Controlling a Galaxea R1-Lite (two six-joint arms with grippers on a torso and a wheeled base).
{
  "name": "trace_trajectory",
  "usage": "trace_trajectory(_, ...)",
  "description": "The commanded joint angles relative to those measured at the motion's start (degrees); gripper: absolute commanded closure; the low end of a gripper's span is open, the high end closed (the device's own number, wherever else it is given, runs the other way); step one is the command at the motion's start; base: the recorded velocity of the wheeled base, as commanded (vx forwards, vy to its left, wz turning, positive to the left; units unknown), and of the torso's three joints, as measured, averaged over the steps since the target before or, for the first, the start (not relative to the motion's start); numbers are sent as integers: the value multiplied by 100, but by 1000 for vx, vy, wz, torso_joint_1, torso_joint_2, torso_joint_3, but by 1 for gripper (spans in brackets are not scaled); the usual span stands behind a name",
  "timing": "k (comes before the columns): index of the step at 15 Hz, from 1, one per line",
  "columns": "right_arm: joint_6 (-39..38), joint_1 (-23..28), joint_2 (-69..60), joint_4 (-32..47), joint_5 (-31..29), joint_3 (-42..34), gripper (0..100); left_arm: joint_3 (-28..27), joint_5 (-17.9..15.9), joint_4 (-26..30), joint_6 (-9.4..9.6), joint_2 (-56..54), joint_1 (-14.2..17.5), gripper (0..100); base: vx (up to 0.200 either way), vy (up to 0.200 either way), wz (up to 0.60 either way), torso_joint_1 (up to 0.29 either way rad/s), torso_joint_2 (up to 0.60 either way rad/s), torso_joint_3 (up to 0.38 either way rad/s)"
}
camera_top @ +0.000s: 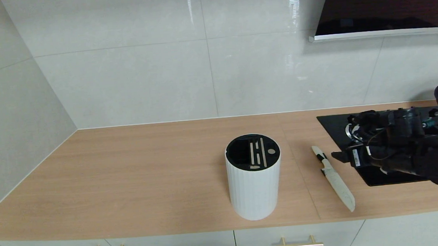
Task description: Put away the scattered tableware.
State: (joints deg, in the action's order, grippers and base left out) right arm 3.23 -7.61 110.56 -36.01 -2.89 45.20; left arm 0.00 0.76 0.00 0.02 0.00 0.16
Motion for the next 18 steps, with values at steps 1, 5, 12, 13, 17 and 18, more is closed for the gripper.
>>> trace_trajectory(1, -15, 14, 871, -442, 16, 76, 0, 0, 4, 0, 6, 0, 2, 0, 0, 0, 0, 0, 0, 0)
trace_trajectory(5, -86, 31, 1407, -582, 78, 235, 0, 0, 4, 0, 6, 0, 2, 0, 0, 0, 0, 0, 0, 0)
trace_trajectory(12, -270, -30, 1987, -925, 96, 366, 0, 0, 4, 0, 6, 0, 2, 0, 0, 0, 0, 0, 0, 0)
trace_trajectory(13, -270, -30, 2022, -960, 96, 393, 0, 0, 4, 0, 6, 0, 2, 0, 0, 0, 0, 0, 0, 0)
trace_trajectory(17, -279, -39, 2172, -969, 104, 516, 0, 0, 4, 0, 6, 0, 2, 0, 0, 0, 0, 0, 0, 0)
trace_trajectory(18, -297, -39, 2242, -969, 113, 569, 0, 0, 4, 0, 6, 0, 2, 0, 0, 0, 0, 0, 0, 0)
